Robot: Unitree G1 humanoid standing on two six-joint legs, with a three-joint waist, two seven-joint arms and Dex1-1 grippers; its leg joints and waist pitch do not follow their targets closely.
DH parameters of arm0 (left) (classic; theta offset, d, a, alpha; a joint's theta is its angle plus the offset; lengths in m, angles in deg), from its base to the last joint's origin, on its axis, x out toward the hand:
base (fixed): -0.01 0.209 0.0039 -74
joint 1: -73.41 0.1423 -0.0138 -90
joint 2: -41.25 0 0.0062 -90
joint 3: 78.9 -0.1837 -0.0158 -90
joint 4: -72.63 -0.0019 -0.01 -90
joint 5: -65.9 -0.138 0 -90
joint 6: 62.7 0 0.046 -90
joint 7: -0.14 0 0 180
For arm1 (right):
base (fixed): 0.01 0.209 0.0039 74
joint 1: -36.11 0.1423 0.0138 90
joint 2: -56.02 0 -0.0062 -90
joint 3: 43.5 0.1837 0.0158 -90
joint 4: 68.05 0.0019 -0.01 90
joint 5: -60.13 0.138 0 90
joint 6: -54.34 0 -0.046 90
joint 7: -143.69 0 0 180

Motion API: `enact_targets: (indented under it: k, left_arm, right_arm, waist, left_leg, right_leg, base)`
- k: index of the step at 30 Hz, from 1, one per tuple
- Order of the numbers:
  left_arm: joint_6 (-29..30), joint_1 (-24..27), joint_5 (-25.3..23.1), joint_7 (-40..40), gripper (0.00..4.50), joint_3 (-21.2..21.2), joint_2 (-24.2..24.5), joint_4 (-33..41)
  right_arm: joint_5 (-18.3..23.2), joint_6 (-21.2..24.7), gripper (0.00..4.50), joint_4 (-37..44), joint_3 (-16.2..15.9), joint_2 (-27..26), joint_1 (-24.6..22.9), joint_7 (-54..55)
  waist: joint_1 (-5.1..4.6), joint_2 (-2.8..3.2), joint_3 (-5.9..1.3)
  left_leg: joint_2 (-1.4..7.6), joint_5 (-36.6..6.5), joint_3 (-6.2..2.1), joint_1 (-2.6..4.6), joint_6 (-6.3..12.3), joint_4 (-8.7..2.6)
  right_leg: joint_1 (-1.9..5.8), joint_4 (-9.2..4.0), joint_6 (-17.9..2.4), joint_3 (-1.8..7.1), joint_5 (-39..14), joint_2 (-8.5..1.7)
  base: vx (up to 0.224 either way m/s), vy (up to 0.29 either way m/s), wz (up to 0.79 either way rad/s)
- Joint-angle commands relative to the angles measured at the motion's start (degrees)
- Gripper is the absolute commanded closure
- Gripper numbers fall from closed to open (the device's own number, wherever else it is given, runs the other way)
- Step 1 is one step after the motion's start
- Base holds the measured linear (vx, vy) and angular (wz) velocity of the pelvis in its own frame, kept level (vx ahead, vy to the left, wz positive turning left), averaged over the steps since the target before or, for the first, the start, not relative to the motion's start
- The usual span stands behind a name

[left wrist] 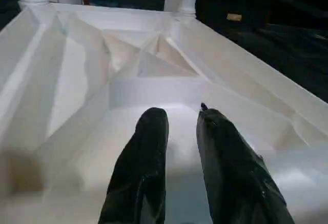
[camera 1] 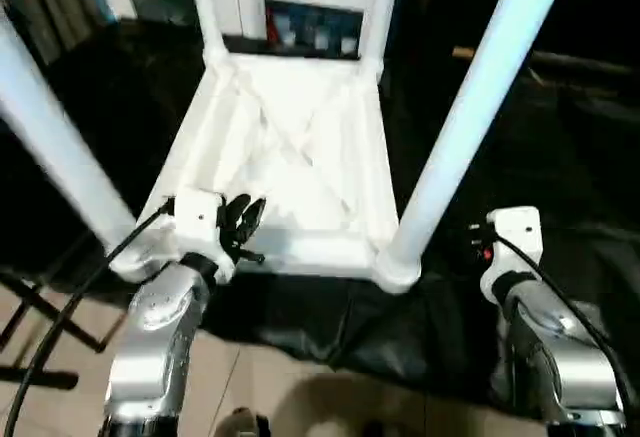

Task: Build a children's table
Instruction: Rotate leg to tighten

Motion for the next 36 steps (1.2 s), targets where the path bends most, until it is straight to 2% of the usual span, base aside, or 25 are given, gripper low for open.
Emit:
enact_targets:
  k: [1,2,3,4,5,6,7,8,9,10,11,12,13,14,15,18,20,22,24,25,27,30,31,33,36]
  left_arm:
    - [0.0,0.6,1.5,0.2,3.36,0.5,0.5,2.3]
    - [-1.4,2.0,2.1,0.1,3.36,1.3,0.4,3.2]
    - [-2.3,2.6,2.3,0.1,3.19,1.7,0.4,3.6]
    - [-3.6,4.3,2.4,-0.6,3.19,2.8,0.2,4.7]
    - [-3.6,4.3,2.4,-0.6,3.19,2.8,0.2,4.7]
    - [-6.7,8.1,1.8,-2.5,3.05,5.1,-0.3,7.4]
    - [-7.3,9.9,1.7,-3.5,2.91,6.0,-0.7,8.8]
    - [-7.3,9.9,1.7,-3.5,2.84,6.0,-0.7,8.8]
    - [-7.9,11.6,1.4,-4.6,2.78,6.7,-1.0,10.2]
    - [-8.1,12.7,1.3,-5.3,2.75,7.0,-1.4,11.3]
    - [-8.6,15.0,1.3,-6.6,2.5,7.4,-2.1,13.4]
    - [-8.6,15.0,1.3,-6.6,2.5,7.4,-2.1,13.4]
    - [-9.0,16.2,1.7,-7.0,2.4,7.4,-2.6,14.3]
    - [-9.5,16.4,1.5,-7.3,2.35,7.5,-2.8,14.5]
    - [-11.4,16.4,0.7,-8.7,2.28,8.0,-3.5,14.7]
    - [-13.6,16.2,-0.2,-10.3,1.95,8.4,-4.0,14.5]
    - [-13.0,15.4,0.6,-10.1,1.88,9.1,-3.2,13.3]
    - [-11.5,14.1,1.7,-9.1,1.7,9.8,-1.3,11.7]
    - [-11.2,13.5,2.0,-8.9,1.59,10.1,-0.8,11.0]
    - [-10.5,13.0,2.0,-8.7,1.46,10.0,0.0,10.3]
    - [-10.1,11.7,2.4,-8.5,1.38,10.3,1.1,8.5]
    - [-10.1,10.6,2.6,-8.2,1.16,10.5,2.0,6.7]
    - [-9.7,9.9,2.8,-7.2,1.1,10.3,2.9,5.6]
    - [-9.8,9.4,2.6,-6.7,0.83,10.1,3.7,4.6]
    - [-9.1,7.4,2.5,-6.5,0.7,10.3,5.3,1.7]
  right_arm:
    - [0.0,0.6,0.27,1.3,0.8,0.4,-0.3,0.3]
    - [0.1,0.3,0.27,1.3,1.0,0.6,-0.5,0.3]
    - [0.2,0.0,0.13,1.3,1.2,0.7,-0.6,0.3]
    - [0.2,-0.9,0.13,1.4,1.6,1.3,-1.0,0.0]
    - [0.2,-0.9,0.13,1.4,1.6,1.3,-1.0,0.0]
    - [1.8,-3.0,0.04,1.7,3.8,2.5,-2.1,-1.5]
    - [2.3,-3.6,0.0,1.9,4.6,3.4,-2.7,-2.5]
    - [2.3,-3.6,0.0,1.9,4.6,3.4,-2.7,-2.5]
    - [2.8,-3.8,0.0,2.0,5.2,4.4,-3.3,-3.6]
    - [3.2,-4.1,0.0,2.1,5.7,5.3,-3.9,-4.7]
    - [4.0,-4.4,0.0,2.3,6.9,7.1,-5.1,-6.8]
    - [4.0,-4.4,0.0,2.3,6.9,7.1,-5.1,-6.8]
    - [4.7,-4.5,0.0,2.4,7.8,8.1,-5.8,-8.1]
    - [5.2,-4.7,0.0,2.4,8.2,8.6,-6.1,-9.0]
    - [6.9,-5.4,0.0,2.7,9.1,10.5,-7.5,-12.7]
    - [8.8,-6.4,0.0,2.9,9.6,12.7,-9.1,-16.9]
    - [11.3,-7.2,0.0,5.2,8.3,16.6,-13.1,-25.4]
    - [16.5,-5.5,0.0,8.4,7.8,20.6,-17.2,-35.5]
    - [18.4,-4.3,0.0,9.6,7.7,21.2,-17.8,-37.6]
    - [20.3,-3.0,0.0,10.9,7.5,21.6,-18.0,-39.2]
    - [23.7,-0.7,0.0,13.4,6.5,21.9,-17.5,-41.2]
    - [23.5,-0.6,0.0,13.5,4.3,21.7,-15.4,-41.1]
    - [23.4,-0.5,0.0,13.1,2.8,20.6,-13.7,-40.3]
    - [23.5,-0.5,0.0,12.9,2.0,19.8,-12.7,-39.9]
    - [23.5,0.6,0.0,13.2,0.1,18.3,-11.4,-39.9]
  waist:
    - [1.99,1.24,-0.77]
    - [5.26,1.39,-1.26]
    - [5.45,0.97,-2.09]
    - [2.68,-4.15,-3.01]
    - [3.54,-2.8,-0.73]
    - [4.28,-3.44,-1.25]
    - [4.86,-3.11,-0.25]
    - [4.77,-1.07,-1.84]
    - [4.0,-1.18,-1.08]
    - [3.35,0.03,-2.28]
    - [2.55,-0.53,-2.13]
    - [2.54,-0.57,-1.86]
    - [2.62,-0.76,-1.68]
    - [2.67,-0.89,-1.58]
    - [2.6,-1.44,-1.76]
    - [2.26,-1.86,-1.75]
    - [2.03,-1.9,-2.35]
    - [2.22,-1.97,-2.54]
    - [2.04,-1.83,-2.68]
    - [1.65,-1.81,-2.61]
    - [1.46,-1.58,-2.5]
    - [1.3,-1.55,-2.38]
    - [1.32,-1.89,-2.36]
    - [1.45,-1.56,-2.35]
    - [1.66,-1.64,-2.46]
  left_leg:
    - [3.24,-55.6,-0.33,-3.94,-6.78,-12.87]
    - [1.81,-56.2,4.03,-3.1,-6.77,-14.04]
    - [2.54,-50.0,4.06,-2.46,-6.72,-13.12]
    - [1.12,-28.9,1.02,4.07,-7.73,-0.57]
    - [-0.76,-14.9,-2.65,6.13,-5.12,8.39]
    - [-4.41,-4.0,-5.08,-0.93,-0.64,7.02]
    - [-2.03,-5.2,-4.88,1.16,-2.59,1.69]
    - [-0.43,-11.9,-4.3,5.83,-3.59,-1.72]
    - [0.68,-18.5,-4.61,6.02,-3.27,-3.82]
    - [3.02,-22.5,-5.4,7.03,-4.06,-5.87]
    - [3.04,-21.8,-4.98,5.65,-3.54,-7.0]
    - [2.87,-21.8,-4.8,5.13,-3.27,-7.28]
    - [2.3,-22.8,-4.06,5.22,-3.43,-7.25]
    - [2.15,-23.8,-3.87,5.48,-3.72,-7.21]
    - [1.58,-22.3,-3.43,5.25,-3.39,-7.21]
    - [1.59,-19.7,-3.06,4.85,-2.07,-7.25]
    - [1.63,-16.1,-3.16,4.47,-1.11,-6.99]
    - [1.65,-12.8,-3.05,4.53,1.69,-6.29]
    - [1.44,-9.8,-3.17,4.02,3.75,-6.08]
    - [1.4,-10.4,-3.19,4.07,4.29,-6.14]
    - [1.5,-12.2,-3.21,4.35,4.34,-6.22]
    - [1.62,-14.4,-3.1,4.65,2.31,-6.5]
    - [1.61,-14.5,-3.01,4.68,2.01,-6.51]
    - [1.61,-14.7,-2.95,4.8,1.2,-6.58]
    - [1.66,-14.9,-2.9,4.97,0.46,-6.64]
  right_leg:
    - [8.32,11.61,-1.9,-2.68,-24.7,1.6]
    - [8.08,13.01,-3.3,-2.0,-21.5,2.64]
    - [9.17,13.24,-2.5,1.99,-26.5,1.39]
    - [3.13,0.56,1.0,6.87,-54.4,-8.29]
    - [-1.75,-6.82,-1.8,9.11,-66.3,-13.29]
    - [6.68,-3.99,-1.4,10.12,-60.1,-8.45]
    - [6.25,-2.94,-2.7,7.44,-50.2,-6.92]
    - [5.56,-1.44,-7.0,5.7,-35.2,-4.0]
    - [4.55,-0.44,-7.8,5.37,-31.6,-1.93]
    - [5.36,0.66,-9.4,5.64,-19.8,-1.95]
    - [6.86,0.56,-9.9,5.36,-13.6,-2.3]
    - [7.19,0.33,-9.6,5.4,-12.7,-2.56]
    - [6.88,-0.7,-9.0,5.84,-14.2,-2.94]
    - [6.66,-1.14,-8.9,6.15,-16.2,-3.25]
    - [7.05,-1.52,-8.2,6.37,-18.0,-3.36]
    - [7.03,-2.0,-6.6,6.56,-17.9,-3.62]
    - [7.56,-1.44,-6.6,6.34,-13.0,-3.44]
    - [7.49,-1.06,-6.8,6.51,-5.0,-3.5]
    - [7.65,-0.62,-7.6,6.21,-0.7,-3.43]
    - [7.61,-0.64,-8.3,6.07,-1.0,-3.35]
    - [7.4,-0.9,-9.2,6.15,-4.0,-3.48]
    - [7.09,-1.31,-10.1,6.16,-9.6,-3.48]
    - [7.09,-1.4,-10.1,6.18,-10.3,-3.54]
    - [6.87,-1.45,-10.1,6.27,-12.0,-3.61]
    - [6.69,-1.37,-9.7,6.32,-11.7,-3.51]
  base:
    - [-0.214,0.045,-0.21]
    - [-0.197,0.035,0.0]
    - [-0.069,0.015,0.08]
    - [-0.06,-0.074,0.05]
    - [-0.053,-0.092,0.0]
    - [-0.026,-0.066,-0.02]
    - [0.0,0.0,0.0]
    - [-0.035,0.038,0.23]
    - [-0.131,0.018,0.41]
    - [-0.131,0.018,0.41]
    - [-0.078,0.047,0.1]
    - [0.0,0.0,0.0]
    - [-0.011,0.086,-0.05]
    - [-0.004,0.071,0.0]
    - [-0.001,0.096,-0.02]
    - [0.0,0.017,-0.01]
    - [0.0,0.0,0.0]
    - [0.0,0.0,0.0]
    - [0.0,0.0,0.0]
    - [0.0,0.0,0.0]
    - [0.0,0.0,0.0]
    - [0.0,0.0,0.0]
    - [0.0,0.0,0.0]
    - [0.0,0.0,0.0]
    - [0.0,0.0,0.0]
